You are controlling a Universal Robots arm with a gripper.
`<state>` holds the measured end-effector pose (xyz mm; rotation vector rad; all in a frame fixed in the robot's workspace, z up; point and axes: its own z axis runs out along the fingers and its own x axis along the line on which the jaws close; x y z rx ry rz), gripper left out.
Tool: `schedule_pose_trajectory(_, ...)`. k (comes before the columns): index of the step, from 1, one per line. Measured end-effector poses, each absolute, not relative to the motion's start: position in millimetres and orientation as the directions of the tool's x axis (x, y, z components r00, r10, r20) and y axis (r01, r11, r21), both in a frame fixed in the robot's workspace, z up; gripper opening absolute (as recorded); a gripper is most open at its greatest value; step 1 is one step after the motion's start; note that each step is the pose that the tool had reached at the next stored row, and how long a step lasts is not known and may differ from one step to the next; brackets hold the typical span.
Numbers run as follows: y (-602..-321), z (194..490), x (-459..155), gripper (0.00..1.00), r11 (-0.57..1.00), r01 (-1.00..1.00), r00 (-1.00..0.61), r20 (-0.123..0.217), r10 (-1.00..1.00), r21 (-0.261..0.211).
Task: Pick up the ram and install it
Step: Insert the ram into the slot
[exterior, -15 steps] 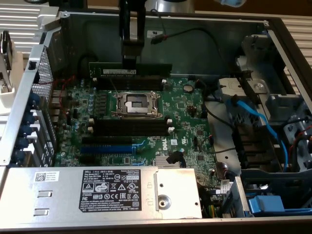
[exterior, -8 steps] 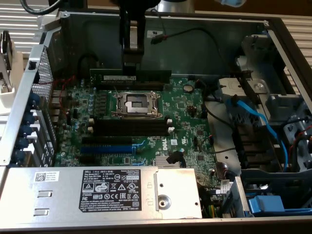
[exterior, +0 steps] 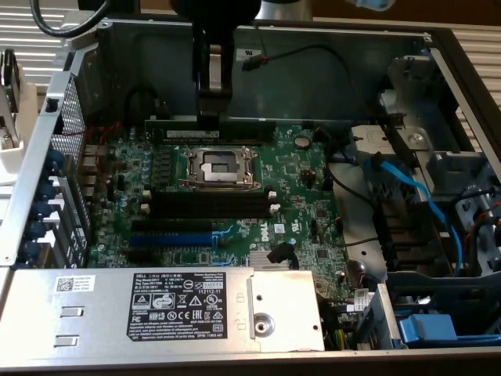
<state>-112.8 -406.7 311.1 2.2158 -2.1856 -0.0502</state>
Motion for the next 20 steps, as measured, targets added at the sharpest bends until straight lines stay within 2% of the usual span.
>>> schedule_pose_trajectory(15, -422.5, 295.0, -107.4, 0.12, -0.014, -0.999, 0.014, -0.003, -1.000, 0.043)
schedule_pose_trajectory(20, -422.4, 290.1, -107.2, 0.12, -0.015, -0.999, 0.016, 0.015, -1.000, 0.044)
